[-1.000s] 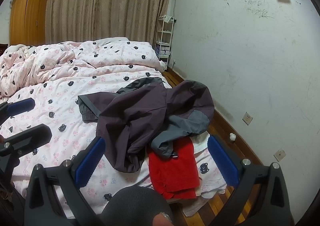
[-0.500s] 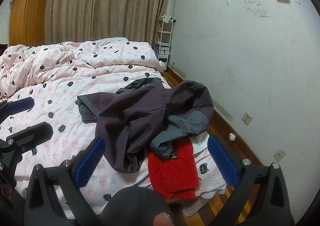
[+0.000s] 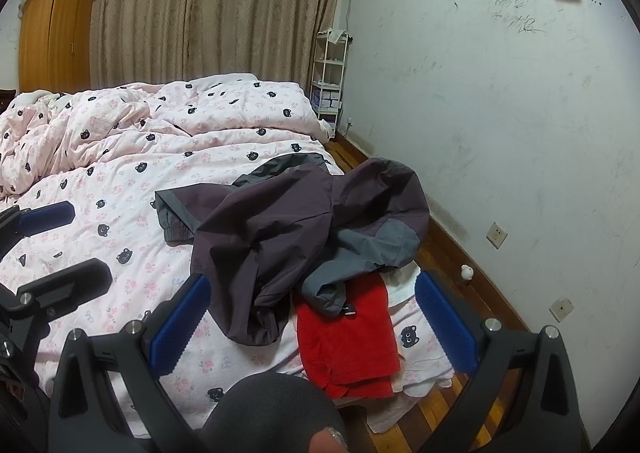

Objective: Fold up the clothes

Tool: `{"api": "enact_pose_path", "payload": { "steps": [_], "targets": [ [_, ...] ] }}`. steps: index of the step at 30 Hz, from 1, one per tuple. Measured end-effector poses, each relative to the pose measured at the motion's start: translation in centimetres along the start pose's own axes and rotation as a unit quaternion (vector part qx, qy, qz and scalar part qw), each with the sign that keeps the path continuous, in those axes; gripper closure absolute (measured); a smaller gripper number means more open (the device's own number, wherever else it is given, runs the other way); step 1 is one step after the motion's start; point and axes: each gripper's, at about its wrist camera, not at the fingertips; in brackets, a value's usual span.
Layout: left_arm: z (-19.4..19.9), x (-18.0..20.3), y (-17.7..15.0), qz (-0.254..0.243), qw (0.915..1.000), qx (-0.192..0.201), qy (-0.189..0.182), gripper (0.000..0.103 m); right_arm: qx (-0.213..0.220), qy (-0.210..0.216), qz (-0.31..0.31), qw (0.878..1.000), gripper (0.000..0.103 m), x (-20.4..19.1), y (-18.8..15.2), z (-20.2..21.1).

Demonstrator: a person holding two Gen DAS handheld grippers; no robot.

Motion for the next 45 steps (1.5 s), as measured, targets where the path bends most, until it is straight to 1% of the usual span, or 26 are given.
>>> {"api": "enact_pose_path", "payload": {
  "steps": [4, 7, 11, 12, 13, 15, 17, 19, 21, 26, 29, 32, 33, 36, 39, 44, 45],
  "targets": [
    [0.2, 0.0, 0.0, 0.003, 0.9999, 0.013, 0.008, 0.001, 0.0, -0.002, 0.0, 1.0, 0.0, -0.1, 0.0, -0.1],
    [0.6, 0.2, -0.1, -0.011, 0.9993, 0.034, 0.013, 0.001, 0.0, -0.004, -0.002, 1.0, 0.0, 0.1, 0.0, -0.3],
    [0.7, 0.5, -0.2, -0.027, 0.9976, 0.053, 0.037, 0.001, 0.0, -0.004, -0.006, 1.0, 0.0, 0.3, -0.1, -0.7],
    [0.7, 0.4, -0.3, -0.024, 0.9971, 0.06, 0.04, 0.001, -0.001, -0.004, -0.008, 1.0, 0.0, 0.3, -0.2, -0.8],
    [0.7, 0.2, -0.3, -0.02, 0.9972, 0.063, 0.035, 0.001, -0.001, -0.003, -0.009, 1.0, 0.0, 0.4, -0.2, -1.0],
    [0.4, -0.1, -0.2, -0.014, 0.9981, 0.055, 0.024, 0.001, -0.004, 0.004, -0.014, 1.0, 0.0, 0.5, -0.4, -1.3],
    [-0.1, -0.5, -0.3, -0.011, 0.9992, 0.039, 0.007, 0.001, -0.019, 0.019, -0.018, 0.999, 0.0, 0.6, -0.8, -2.3],
    [-0.3, -0.4, -0.4, -0.016, 0.9994, 0.032, -0.002, 0.001, -0.035, 0.034, -0.024, 0.999, 0.0, 0.7, -1.2, -3.4],
    [-0.9, -0.6, -0.6, -0.01, 0.9997, 0.019, -0.013, 0.001, -0.042, 0.041, -0.032, 0.998, 0.0, 0.9, -1.6, -4.3],
    [-3.0, -1.7, -1.5, 0.019, 0.9994, -0.021, -0.019, 0.001, -0.049, 0.053, -0.036, 0.997, 0.0, 1.2, -2.4, -6.9],
    [-3.8, -2.1, -2.3, 0.024, 0.9995, -0.019, -0.01, 0.001, -0.041, 0.046, -0.022, 0.998, 0.0, 1.0, -2.4, -8.1],
    [-4.6, -1.9, -3.1, 0.001, 0.9998, 0.004, 0.018, 0.001, -0.032, 0.038, -0.015, 0.999, 0.0, 0.9, -2.5, -9.0],
    [-4.9, -1.9, -3.2, -0.005, 0.9998, 0.008, 0.018, 0.001, -0.03, 0.038, -0.016, 0.999, 0.0, 1.0, -2.5, -9.3],
    [-6.1, -1.9, -3.6, -0.012, 0.9998, 0.01, 0.011, 0.001, -0.035, 0.038, -0.018, 0.999, 0.0, 1.2, -2.6, -10.3],
    [-7.8, -1.8, -3.7, -0.014, 0.9999, 0.0, -0.002, 0.001, -0.041, 0.038, -0.019, 0.998, 0.0, 1.7, -2.8, -11.0],
    [-10.5, -0.8, -3.8, -0.045, 0.9988, -0.009, -0.017, 0.001, -0.049, 0.036, -0.022, 0.998, 0.0, 2.6, -3.2, -12.3],
    [-11.1, -0.5, -3.9, -0.051, 0.9984, -0.011, -0.019, 0.003, -0.052, 0.035, -0.025, 0.998, 0.0, 3.0, -3.4, -12.6]
  ]
}}
Point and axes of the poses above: each gripper's, at about its wrist camera, not at the fingertips, and z roughly against the way its jaws point, x to its right, y to its top, and after that the axes turned 6 degrees about z, right-handed
